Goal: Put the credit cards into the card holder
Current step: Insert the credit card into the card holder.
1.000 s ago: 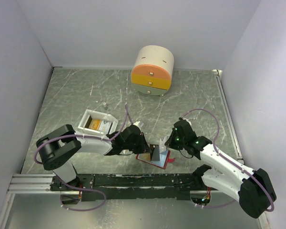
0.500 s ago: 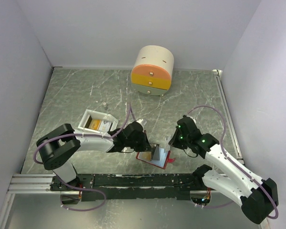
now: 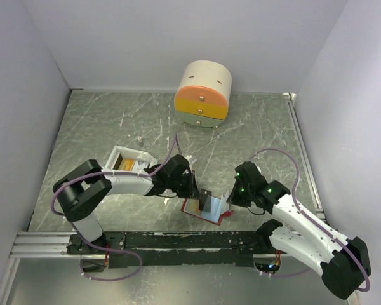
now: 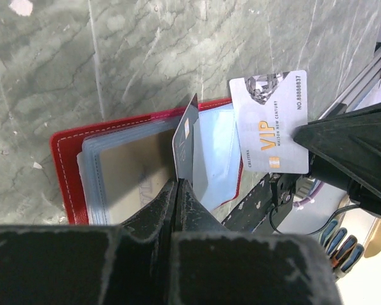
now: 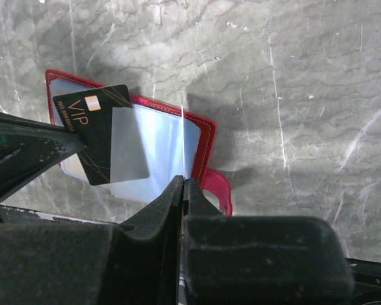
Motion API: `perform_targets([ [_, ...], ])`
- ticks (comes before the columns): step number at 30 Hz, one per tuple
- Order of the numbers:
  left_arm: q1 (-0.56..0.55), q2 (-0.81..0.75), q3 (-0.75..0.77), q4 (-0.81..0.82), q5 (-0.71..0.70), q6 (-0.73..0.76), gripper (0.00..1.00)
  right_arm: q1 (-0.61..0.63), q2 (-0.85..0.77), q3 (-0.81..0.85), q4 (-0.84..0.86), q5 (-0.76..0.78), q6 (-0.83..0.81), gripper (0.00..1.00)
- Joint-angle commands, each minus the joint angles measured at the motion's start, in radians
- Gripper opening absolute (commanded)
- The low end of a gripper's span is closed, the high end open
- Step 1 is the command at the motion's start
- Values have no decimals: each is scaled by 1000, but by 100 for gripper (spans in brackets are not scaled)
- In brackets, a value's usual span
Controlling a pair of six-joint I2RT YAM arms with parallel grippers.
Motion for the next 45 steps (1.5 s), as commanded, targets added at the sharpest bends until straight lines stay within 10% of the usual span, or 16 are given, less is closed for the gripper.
perform_targets([
  [1, 14, 20, 45, -34, 63, 92, 7, -2, 7, -18, -1, 30, 1, 0],
  [45, 35, 173, 182, -139, 258, 263, 7, -3, -7, -65, 44, 29, 10, 0],
])
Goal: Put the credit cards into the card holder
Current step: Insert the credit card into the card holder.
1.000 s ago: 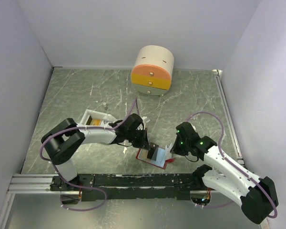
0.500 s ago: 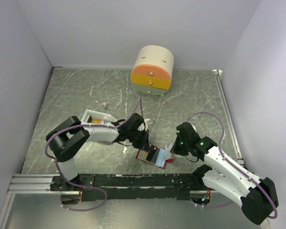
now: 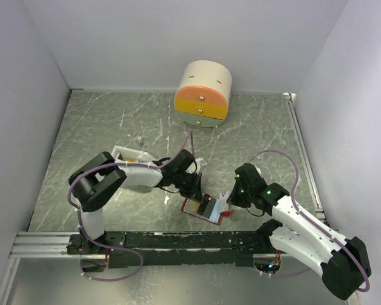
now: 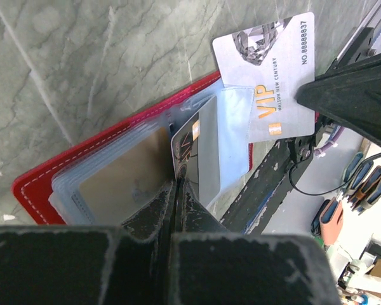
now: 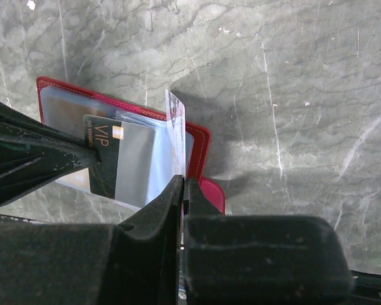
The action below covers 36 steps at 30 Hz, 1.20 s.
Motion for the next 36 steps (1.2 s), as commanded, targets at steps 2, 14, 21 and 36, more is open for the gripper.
perform_targets([
  [2, -17, 37, 46, -8, 5, 16, 7, -3, 0, -18, 1, 13, 4, 0],
  [14, -55, 54, 37, 75, -20, -113, 7, -3, 7, 6, -12, 56, -3, 0],
  [21, -79, -17, 14, 48, -157, -167, 31, -3, -1, 42, -42, 79, 3, 0],
  [36, -99, -40, 22, 37, -230, -157, 42, -3, -44, 143, -147, 113, 1, 0],
])
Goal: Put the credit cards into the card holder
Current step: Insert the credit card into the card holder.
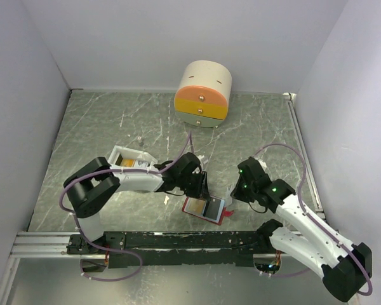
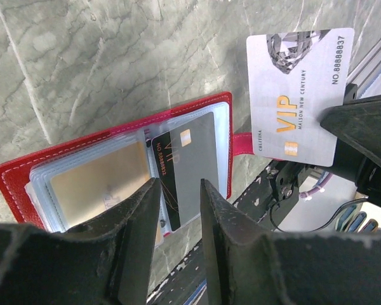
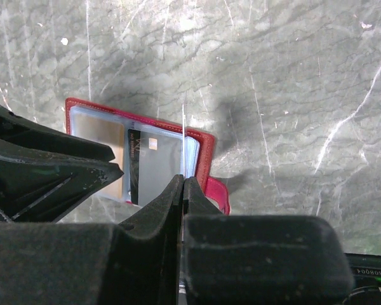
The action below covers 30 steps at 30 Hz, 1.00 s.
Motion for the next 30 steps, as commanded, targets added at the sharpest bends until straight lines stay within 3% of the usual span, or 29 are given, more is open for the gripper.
perform_targets([
  [1, -16, 27, 11, 24, -7, -1, 43, -3, -27, 26, -41, 25, -1, 0],
  [23, -64, 56, 41, 70, -24, -25, 40, -3, -75, -3, -10, -1, -4, 0],
  [30, -40, 8, 75, -83, -120, 36, 44, -3, -107, -13, 22, -52, -8, 0],
])
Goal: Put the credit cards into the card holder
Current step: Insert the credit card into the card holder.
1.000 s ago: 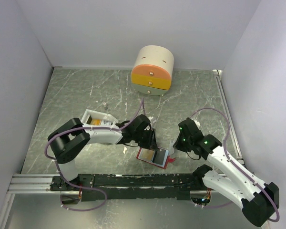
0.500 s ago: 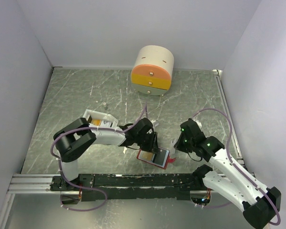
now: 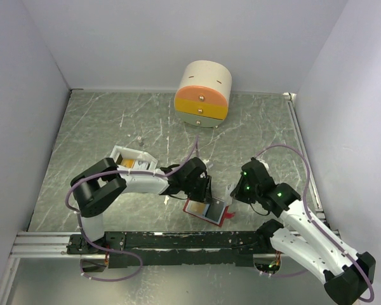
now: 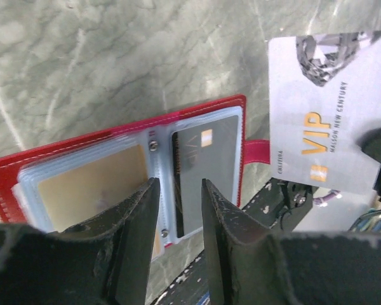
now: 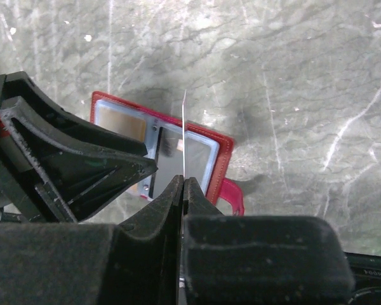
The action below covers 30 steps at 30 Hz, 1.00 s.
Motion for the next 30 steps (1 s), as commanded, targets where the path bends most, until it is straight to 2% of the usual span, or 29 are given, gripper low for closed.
perform_targets([
  [1, 20, -51, 45, -116, -87, 54, 44, -3, -35, -19, 60, -54, -5, 0],
  [9, 67, -138, -18, -184, -174, 80, 43, -2, -56, -126, 216, -225, 67, 0],
  [14, 113, -191, -86, -189, -178, 98, 34, -3, -50, -207, 332, -326, 129, 0],
  [21, 131, -215, -133, -232, -204, 115, 26, -3, -27, -240, 349, -330, 143, 0],
  [30, 129, -216, -211, -174, -158, 90, 18, -3, -21, -276, 364, -337, 160, 0],
])
